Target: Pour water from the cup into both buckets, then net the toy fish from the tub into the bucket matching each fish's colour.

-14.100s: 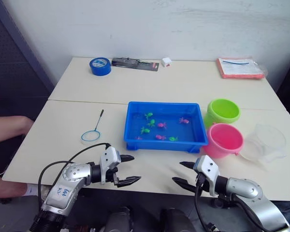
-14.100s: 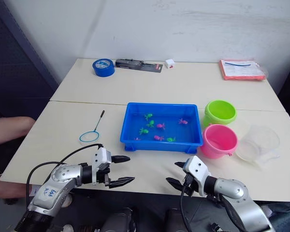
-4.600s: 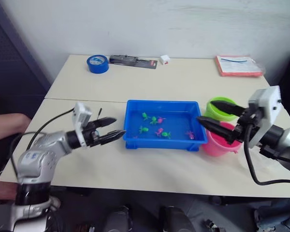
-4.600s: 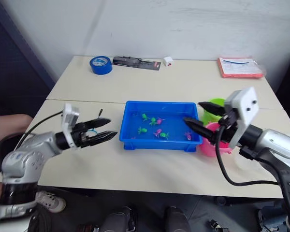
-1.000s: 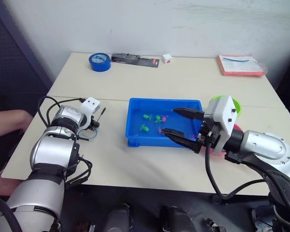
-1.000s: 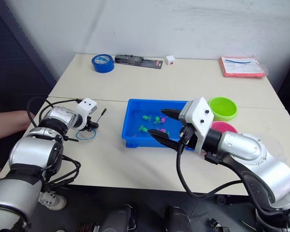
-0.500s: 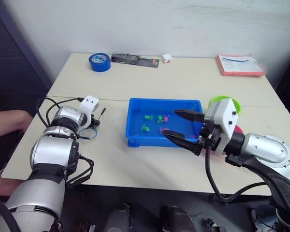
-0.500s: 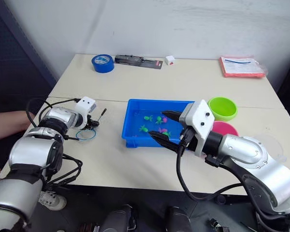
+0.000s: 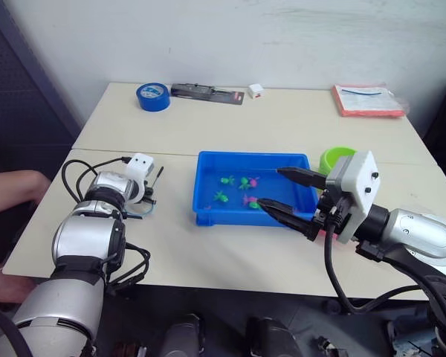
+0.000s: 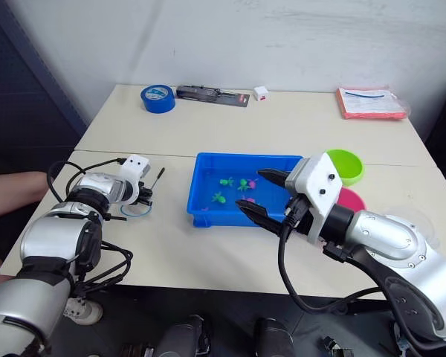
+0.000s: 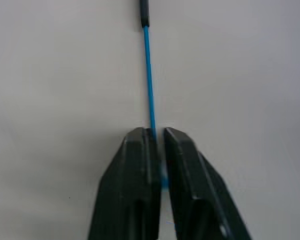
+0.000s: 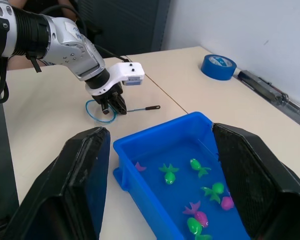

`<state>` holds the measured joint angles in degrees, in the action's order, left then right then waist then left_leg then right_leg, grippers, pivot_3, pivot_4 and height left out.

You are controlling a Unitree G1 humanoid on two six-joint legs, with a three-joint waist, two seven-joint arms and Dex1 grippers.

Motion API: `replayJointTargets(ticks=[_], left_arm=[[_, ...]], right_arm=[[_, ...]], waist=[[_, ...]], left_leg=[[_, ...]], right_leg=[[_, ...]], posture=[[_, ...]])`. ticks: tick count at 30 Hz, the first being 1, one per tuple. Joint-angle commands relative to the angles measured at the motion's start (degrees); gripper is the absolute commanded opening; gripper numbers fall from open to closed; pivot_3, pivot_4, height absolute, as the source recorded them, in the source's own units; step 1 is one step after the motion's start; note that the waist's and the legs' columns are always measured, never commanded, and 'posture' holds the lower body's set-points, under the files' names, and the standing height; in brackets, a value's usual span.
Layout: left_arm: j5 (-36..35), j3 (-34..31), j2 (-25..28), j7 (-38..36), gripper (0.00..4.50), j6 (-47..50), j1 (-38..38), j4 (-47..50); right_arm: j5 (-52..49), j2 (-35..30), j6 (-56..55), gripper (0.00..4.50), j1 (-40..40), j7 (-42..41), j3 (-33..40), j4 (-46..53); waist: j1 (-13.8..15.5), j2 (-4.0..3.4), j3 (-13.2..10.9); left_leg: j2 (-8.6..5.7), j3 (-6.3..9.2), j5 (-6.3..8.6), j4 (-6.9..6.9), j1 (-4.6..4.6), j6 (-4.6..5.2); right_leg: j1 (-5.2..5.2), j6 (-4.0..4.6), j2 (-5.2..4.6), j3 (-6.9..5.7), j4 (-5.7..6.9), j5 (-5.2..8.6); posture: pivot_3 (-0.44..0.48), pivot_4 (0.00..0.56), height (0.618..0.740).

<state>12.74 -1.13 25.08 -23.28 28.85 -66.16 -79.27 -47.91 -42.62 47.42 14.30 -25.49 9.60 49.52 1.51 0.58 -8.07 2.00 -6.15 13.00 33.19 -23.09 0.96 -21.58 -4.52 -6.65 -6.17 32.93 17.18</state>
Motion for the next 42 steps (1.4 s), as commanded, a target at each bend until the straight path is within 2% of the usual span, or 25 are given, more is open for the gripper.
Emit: replayJointTargets(ticks=[1, 6, 9, 11, 13, 18, 20, 22, 24, 28, 34, 35, 38, 39, 40, 42], left_arm=[[0.0, -0.5, 1.2, 0.3, 0.03, 0.5, 0.7, 0.4], [-1.0, -1.6, 3.7, -2.5, 0.03, -0.6, -0.1, 0.8], [-0.8, -0.8, 4.8, -6.3, 0.03, -4.5, -1.4, 1.4], [-3.1, -2.5, 5.3, -10.9, 0.03, -6.0, -3.1, 2.0], [-3.1, -1.5, 6.0, -17.6, 0.03, -10.2, -4.3, 2.9], [-4.9, 1.4, 7.4, -42.8, 0.03, -19.0, -6.0, 8.5], [-7.3, 2.7, 7.5, -53.4, 0.03, -21.0, -4.8, 15.4], [-11.0, 4.4, 7.7, -63.3, 0.03, -18.7, -2.1, 26.9], [-15.7, 7.5, 8.7, -68.4, 0.03, -14.9, 1.6, 39.9], [-23.3, 14.3, 12.0, -69.2, 0.03, -8.3, 8.0, 62.5], [-24.4, 18.5, 11.9, -65.1, 0.03, -8.0, 12.4, 76.9], [-24.4, 19.0, 11.9, -64.5, 0.03, -8.0, 12.7, 78.2], [-23.7, 19.9, 11.6, -62.7, 0.0, -9.5, 13.2, 79.7], [-23.0, 20.2, 11.5, -62.3, 0.0, -10.8, 13.2, 79.6], [-22.7, 20.3, 11.4, -62.0, 0.0, -11.5, 13.1, 79.3], [-22.4, 20.3, 11.2, -61.7, 0.0, -12.1, 13.0, 78.6]], right_arm=[[-1.5, -1.2, -0.5, 4.5, 0.5, 0.4, 1.8, 2.3], [-3.2, -3.5, -0.5, 4.5, 1.3, -2.2, 2.2, 0.1], [-4.4, -4.5, -0.7, 4.5, 2.2, -3.4, 2.9, -1.1], [-5.0, -5.4, -0.6, 4.5, 2.8, -4.3, 3.0, -1.9], [-5.1, -6.3, -0.7, 4.5, 3.2, -5.3, 3.0, -2.5], [-5.6, -8.3, -0.5, 4.5, 4.4, -7.9, 3.1, -4.4], [-5.6, -9.4, -0.6, 4.5, 5.6, -9.4, 2.8, -5.7], [-4.8, -10.8, -0.8, 4.5, 7.5, -11.4, 1.9, -7.4], [-3.9, -12.3, -0.9, 4.5, 9.7, -13.9, 0.5, -9.1], [-3.2, -13.1, -0.5, 4.5, 14.9, -18.2, -3.3, -12.8], [0.9, -11.7, -0.7, 4.5, 20.5, -21.8, -10.7, -16.8], [2.0, -11.5, -1.1, 4.5, 20.9, -22.5, -11.9, -17.3], [4.2, -10.9, -1.5, 3.66, 21.8, -24.5, -14.2, -18.3], [4.9, -10.7, -1.6, 3.12, 21.9, -24.9, -14.8, -18.4], [5.5, -10.5, -1.6, 2.87, 22.1, -25.3, -15.4, -18.4], [6.0, -10.5, -1.4, 2.87, 22.2, -26.5, -16.3, -18.0]], waist=[[0.0, -0.01, 0.0], [-0.2, 0.02, 0.0], [-0.1, 0.07, 0.0], [0.1, 0.08, 0.0], [0.4, 0.1, -0.1], [0.4, 0.06, -0.1], [0.1, -0.05, -0.1], [-0.1, -0.12, -0.1], [-0.3, -0.25, -0.1], [-0.9, -0.42, -0.1], [-1.5, -0.62, 0.0], [-1.5, -0.63, 0.0], [-1.4, -0.64, -0.1], [-1.4, -0.65, -0.1], [-1.4, -0.65, -0.1], [-1.4, -0.65, -0.1]], left_leg=[[0.0, 0.0, 0.0, 0.0, 0.0, 0.0], [0.0, -0.02, 0.0, -0.01, 0.0, 0.0], [0.0, -0.05, 0.0, -0.01, -0.02, 0.0], [0.02, -0.05, 0.0, 0.01, -0.01, 0.0], [0.03, -0.06, 0.0, 0.03, -0.05, 0.0], [0.03, -0.16, 0.01, -0.1, -0.12, 0.01], [0.04, -0.25, 0.04, -0.1, -0.12, 0.06], [0.07, -0.32, 0.04, -0.1, -0.11, 0.09], [0.1, -0.38, 0.0, -0.08, -0.11, 0.16], [0.15, -0.51, -0.23, 0.03, -0.08, 0.55], [0.17, -0.52, -0.25, 0.18, -0.07, 0.55], [0.17, -0.52, -0.23, 0.21, -0.06, 0.52], [0.16, -0.56, -0.29, 0.28, -0.08, 0.61], [0.16, -0.57, -0.29, 0.31, -0.09, 0.62], [0.16, -0.58, -0.3, 0.32, -0.09, 0.63], [0.16, -0.58, -0.3, 0.35, -0.09, 0.63]], right_leg=[[0.0, 0.0, 0.0, 0.0, 0.01, 0.0], [0.0, 0.0, 0.01, 0.02, 0.01, 0.0], [-0.01, 0.0, 0.03, 0.03, 0.05, 0.0], [-0.04, 0.01, 0.02, -0.01, 0.01, 0.0], [-0.04, 0.02, -0.03, -0.09, -0.06, 0.0], [-0.01, 0.36, -0.05, -0.05, -0.46, 0.04], [-0.01, 0.39, -0.06, 0.01, -0.47, 0.05], [-0.01, 0.44, -0.05, 0.05, -0.47, 0.07], [0.06, 0.54, -0.03, 0.12, -0.41, 0.12], [0.08, 0.54, -0.04, 0.28, 0.0, 0.12], [0.09, 0.62, -0.02, 0.26, 0.08, 0.17], [0.09, 0.97, -0.01, 0.28, 0.07, 0.36], [0.1, 0.97, -0.01, 0.28, 0.11, 0.36], [0.09, 0.96, 0.0, 0.28, 0.13, 0.36], [0.09, 0.94, 0.0, 0.28, 0.15, 0.35], [0.09, 0.81, 0.01, 0.27, 0.17, 0.27]], posture=[[0.0, 0.15, 0.74], [0.0, 0.15, 0.74], [0.0, 0.15, 0.74], [0.0, 0.15, 0.74], [0.0, 0.15, 0.74], [0.0, 0.15, 0.74], [0.0, 0.15, 0.74], [0.0, 0.15, 0.74], [0.0, 0.15, 0.74], [0.0, 0.15, 0.74], [0.0, 0.15, 0.74], [0.0, 0.15, 0.74], [0.0, 0.15, 0.74], [0.0, 0.15, 0.74], [0.0, 0.15, 0.74], [0.0, 0.15, 0.74]])
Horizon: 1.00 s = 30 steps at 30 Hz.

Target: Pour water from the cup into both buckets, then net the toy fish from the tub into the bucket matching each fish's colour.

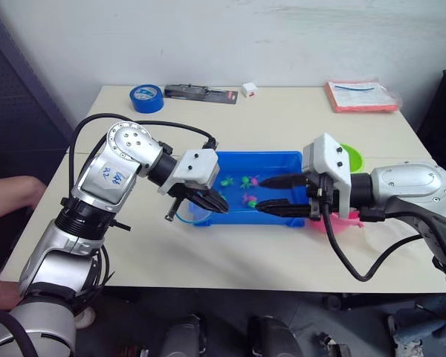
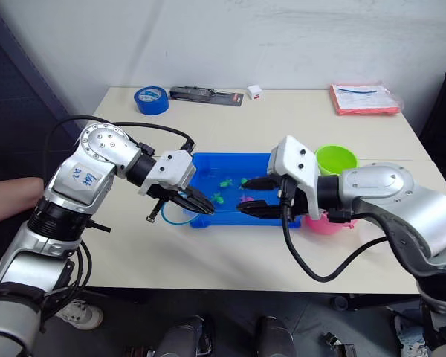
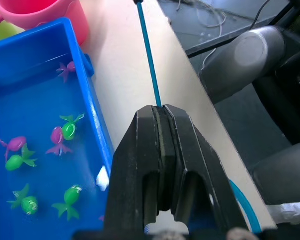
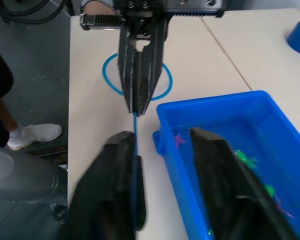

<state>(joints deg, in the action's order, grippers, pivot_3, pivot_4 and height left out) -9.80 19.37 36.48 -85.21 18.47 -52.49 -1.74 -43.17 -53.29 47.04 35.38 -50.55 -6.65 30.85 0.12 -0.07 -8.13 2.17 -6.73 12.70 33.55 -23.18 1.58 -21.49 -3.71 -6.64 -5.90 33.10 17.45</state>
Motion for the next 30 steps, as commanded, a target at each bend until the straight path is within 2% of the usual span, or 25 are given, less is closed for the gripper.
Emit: replayJointTargets(ticks=[1, 30], left_arm=[[0.2, -0.3, -0.2, 0.4, 0.0, -1.8, -0.7, 0.9], [-2.8, -2.3, -1.5, 0.9, 0.0, 0.7, -2.2, -0.1]], right_arm=[[1.3, 0.1, -0.8, 2.87, 0.9, -2.0, -0.1, 1.0], [3.6, -0.3, -1.0, 2.87, -1.8, -4.7, 2.3, 3.8]], waist=[[0.1, 0.0, 0.0], [0.1, 0.01, 0.0]], left_leg=[[0.0, 0.0, 0.0, 0.0, 0.0, 0.0], [0.01, 0.0, 0.11, 0.09, 0.0, -0.18]], right_leg=[[0.0, 0.0, 0.0, 0.0, 0.0, 0.0], [-0.02, -0.25, 0.0, 0.0, 0.11, -0.13]], posture=[[0.0, 0.15, 0.74], [0.0, 0.15, 0.74]])
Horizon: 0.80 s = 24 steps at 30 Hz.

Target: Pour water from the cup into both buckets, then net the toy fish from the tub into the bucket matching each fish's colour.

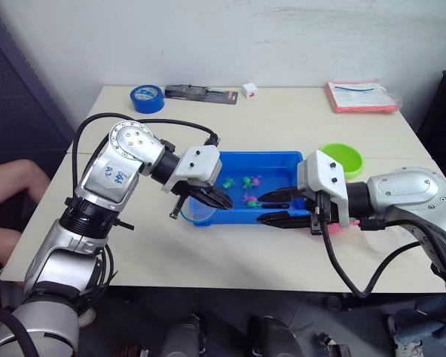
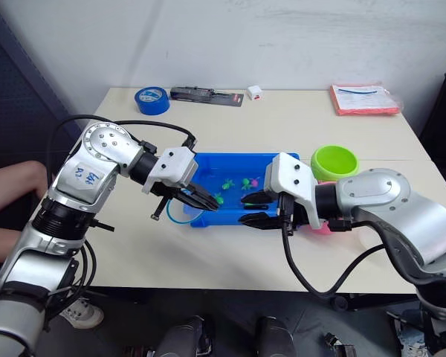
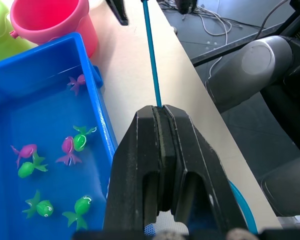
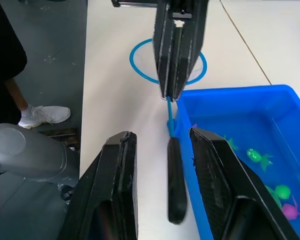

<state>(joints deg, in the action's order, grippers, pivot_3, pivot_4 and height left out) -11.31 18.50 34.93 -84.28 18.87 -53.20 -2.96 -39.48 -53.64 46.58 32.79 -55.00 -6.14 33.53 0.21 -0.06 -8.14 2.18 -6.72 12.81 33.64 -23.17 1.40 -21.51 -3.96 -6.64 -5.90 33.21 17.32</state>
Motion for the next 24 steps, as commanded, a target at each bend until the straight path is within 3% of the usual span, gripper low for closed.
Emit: replayJointTargets(ticks=[1, 4, 8, 10, 19, 24], left_arm=[[-1.2, -1.4, 0.0, 0.0, 0.0, 0.3, -1.6, 1.1], [-1.2, -1.3, 0.0, -0.1, 0.0, 0.3, -1.7, 1.0], [-1.2, -1.2, 0.1, -0.3, 0.0, 0.3, -1.5, 1.1], [-1.2, -1.2, 0.1, -0.3, 0.0, 0.3, -1.5, 1.1], [-2.5, -2.1, -0.6, 0.5, 0.0, 2.7, -1.4, 0.1], [-8.4, -9.7, -4.2, 8.0, 1.76, 10.3, -0.4, -3.1]], right_arm=[[0.0, 0.0, -0.6, 2.87, 0.8, -0.3, 1.8, 1.0], [-0.1, 0.2, -0.6, 2.87, 0.8, -0.2, 1.8, 1.0], [-0.3, 0.7, -0.4, 1.69, 1.5, 0.3, 2.1, 0.9], [-0.1, 0.7, -0.5, 0.76, 1.5, 0.4, 2.0, 0.9], [-0.3, 0.5, -0.5, 0.8, 1.5, 0.4, 2.5, 1.1], [3.6, -1.1, -2.6, 0.8, 3.2, 1.1, 2.9, 0.2]], waist=[[0.0, 0.0, 0.0], [0.0, 0.0, 0.0], [0.0, 0.0, 0.0], [0.0, 0.0, 0.0], [0.0, -0.01, 0.0], [0.0, -0.01, 0.0]], left_leg=[[0.0, 0.0, 0.0, 0.0, 0.0, 0.0], [0.0, 0.0, 0.0, 0.0, 0.0, 0.0], [0.0, 0.0, -0.02, 0.0, 0.0, 0.03], [0.0, 0.0, -0.01, 0.02, 0.0, 0.02], [0.01, 0.0, 0.0, 0.03, 0.0, 0.0], [0.02, 0.03, -0.02, 0.07, 0.0, 0.04]], right_leg=[[0.0, 0.0, 0.0, 0.0, 0.0, 0.0], [0.0, 0.0, 0.0, 0.0, 0.0, 0.0], [0.0, 0.0, 0.0, 0.0, 0.01, 0.0], [0.0, 0.0, 0.0, 0.0, 0.01, 0.0], [0.0, 0.0, 0.0, 0.0, 0.01, 0.0], [0.0, 0.0, 0.0, -0.01, 0.02, 0.0]], posture=[[0.0, 0.15, 0.74], [0.0, 0.15, 0.74], [0.0, 0.15, 0.74], [0.0, 0.15, 0.74], [0.0, 0.15, 0.74], [0.0, 0.15, 0.74]])
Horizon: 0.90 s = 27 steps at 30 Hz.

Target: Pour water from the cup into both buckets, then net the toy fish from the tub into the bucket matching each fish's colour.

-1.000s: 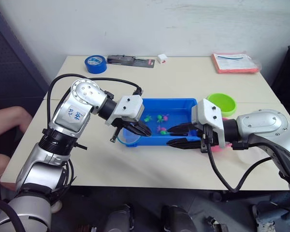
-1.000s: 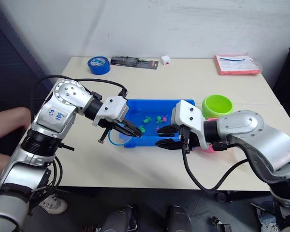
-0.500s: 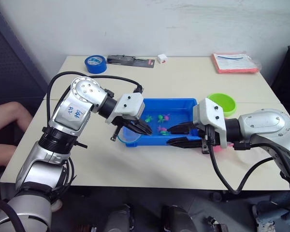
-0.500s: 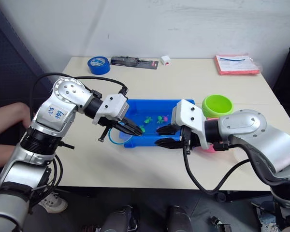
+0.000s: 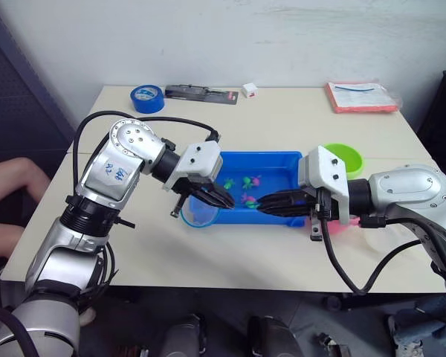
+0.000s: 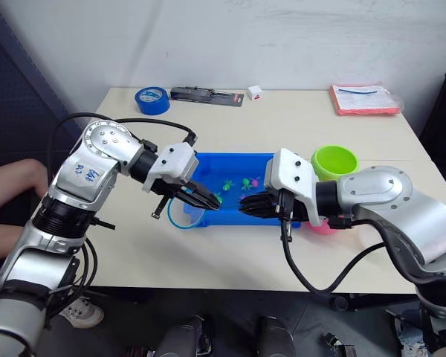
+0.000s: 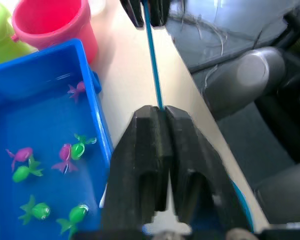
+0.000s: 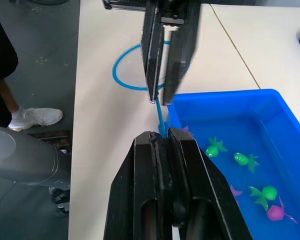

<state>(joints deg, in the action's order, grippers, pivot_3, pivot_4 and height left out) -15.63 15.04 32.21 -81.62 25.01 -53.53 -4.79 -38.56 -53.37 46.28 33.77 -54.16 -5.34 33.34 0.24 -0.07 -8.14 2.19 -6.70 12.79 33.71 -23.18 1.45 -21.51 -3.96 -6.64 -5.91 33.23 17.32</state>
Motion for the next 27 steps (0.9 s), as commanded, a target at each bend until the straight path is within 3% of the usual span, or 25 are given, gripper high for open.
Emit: replayJointTargets(ticks=[1, 3, 6, 9, 15, 23, 27], left_arm=[[-5.2, -7.8, -2.1, 7.0, 2.2, 5.4, 0.0, -1.7], [-8.8, -13.3, -3.3, 10.0, 3.11, 6.4, 1.1, -2.0], [-10.6, -15.5, -0.2, 9.5, 4.46, 8.1, 4.8, 0.2], [-9.4, -13.8, 3.2, 6.2, 4.5, 5.0, 9.4, 2.3], [-5.3, -11.1, 5.3, 7.8, 4.5, -1.2, 15.5, 5.2], [-5.5, -10.8, 5.5, 11.1, 4.5, 0.9, 17.2, 7.7], [-6.5, -10.7, 5.2, 12.0, 4.5, 3.2, 17.2, 9.0]], right_arm=[[3.7, -1.8, -2.7, 0.8, 2.6, 0.3, 2.1, 0.0], [8.1, -3.8, -6.1, 0.8, 4.2, -0.9, 1.7, -3.1], [17.5, -8.0, -16.1, 0.8, 7.0, -5.1, -1.1, -10.7], [28.2, -10.9, -30.8, 0.8, 8.8, -9.7, -5.5, -18.5], [43.0, -11.0, -57.9, 0.8, 12.5, -14.5, -12.1, -33.8], [57.3, -7.9, -82.6, 0.8, 20.3, -11.9, -17.3, -53.2], [58.6, -6.6, -87.9, 0.8, 21.1, -12.4, -18.2, -58.0]], waist=[[-0.1, 0.0, 0.0], [-0.2, -0.01, 0.0], [-0.4, -0.04, 0.0], [-0.5, -0.07, 0.0], [-0.3, -0.1, 0.0], [-0.5, -0.13, -0.1], [-0.5, -0.14, -0.1]], left_leg=[[0.0, 0.0, -0.02, 0.02, -0.01, 0.04], [0.0, 0.01, -0.03, 0.05, 0.0, 0.05], [0.0, -0.01, 0.03, 0.04, 0.03, -0.05], [0.0, -0.15, 0.07, -0.05, 0.13, -0.19], [0.01, -0.18, 0.07, -0.04, 0.22, -0.3], [0.02, -0.32, -0.01, -0.03, 0.2, -0.4], [0.07, -0.27, -0.03, -0.02, 0.25, -0.43]], right_leg=[[-0.01, -0.01, 0.0, 0.01, 0.04, 0.0], [0.0, -0.11, 0.0, -0.01, 0.09, -0.05], [-0.03, -0.38, 0.04, -0.01, 0.09, -0.18], [-0.03, -0.39, 0.13, -0.05, 0.09, -0.17], [-0.15, -0.3, 0.1, 0.0, -0.01, -0.11], [-0.03, -0.41, 0.09, 0.15, 0.17, -0.2], [-0.02, -0.36, 0.11, 0.13, 0.26, -0.17]], posture=[[0.0, 0.15, 0.74], [0.0, 0.15, 0.74], [0.0, 0.15, 0.74], [0.0, 0.15, 0.74], [0.0, 0.15, 0.74], [0.0, 0.15, 0.74], [0.0, 0.15, 0.74]])
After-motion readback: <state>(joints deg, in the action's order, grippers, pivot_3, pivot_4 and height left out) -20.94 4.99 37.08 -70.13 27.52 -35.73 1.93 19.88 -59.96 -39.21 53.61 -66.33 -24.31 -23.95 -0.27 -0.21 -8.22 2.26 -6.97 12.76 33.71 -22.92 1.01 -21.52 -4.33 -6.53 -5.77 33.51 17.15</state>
